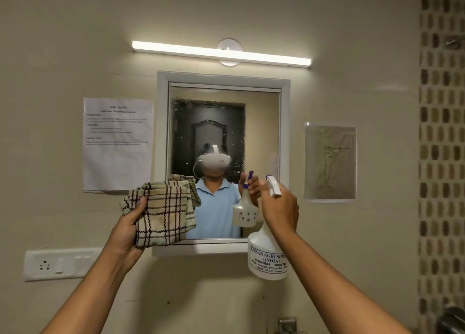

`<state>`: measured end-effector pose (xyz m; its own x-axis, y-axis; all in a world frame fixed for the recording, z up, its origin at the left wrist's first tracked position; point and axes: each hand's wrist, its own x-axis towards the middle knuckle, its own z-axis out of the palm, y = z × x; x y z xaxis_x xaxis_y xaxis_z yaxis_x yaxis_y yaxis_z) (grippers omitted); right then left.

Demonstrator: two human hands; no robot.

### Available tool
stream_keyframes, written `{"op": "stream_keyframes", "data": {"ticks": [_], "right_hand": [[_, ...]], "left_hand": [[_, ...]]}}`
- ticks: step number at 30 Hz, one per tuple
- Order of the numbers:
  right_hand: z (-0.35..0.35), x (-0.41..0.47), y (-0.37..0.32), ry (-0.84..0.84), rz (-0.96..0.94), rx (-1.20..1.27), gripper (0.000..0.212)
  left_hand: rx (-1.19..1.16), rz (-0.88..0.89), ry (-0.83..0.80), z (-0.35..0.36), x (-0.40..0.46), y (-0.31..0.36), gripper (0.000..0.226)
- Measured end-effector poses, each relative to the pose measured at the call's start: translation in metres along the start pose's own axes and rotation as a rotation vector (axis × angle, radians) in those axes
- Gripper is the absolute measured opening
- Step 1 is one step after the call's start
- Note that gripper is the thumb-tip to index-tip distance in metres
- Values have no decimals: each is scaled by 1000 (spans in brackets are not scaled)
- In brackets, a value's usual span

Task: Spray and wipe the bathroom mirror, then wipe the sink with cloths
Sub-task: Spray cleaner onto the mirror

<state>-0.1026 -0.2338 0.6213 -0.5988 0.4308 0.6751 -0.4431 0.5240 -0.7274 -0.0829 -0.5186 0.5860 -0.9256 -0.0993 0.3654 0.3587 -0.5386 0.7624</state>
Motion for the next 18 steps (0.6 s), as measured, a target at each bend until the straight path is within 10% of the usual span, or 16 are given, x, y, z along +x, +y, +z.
{"op": "stream_keyframes", "data": {"ticks": [18], "right_hand": [[38, -58, -1, -115, -57, 14, 39]], "left_hand": [[-14, 52, 26, -15, -20, 12, 37]]}}
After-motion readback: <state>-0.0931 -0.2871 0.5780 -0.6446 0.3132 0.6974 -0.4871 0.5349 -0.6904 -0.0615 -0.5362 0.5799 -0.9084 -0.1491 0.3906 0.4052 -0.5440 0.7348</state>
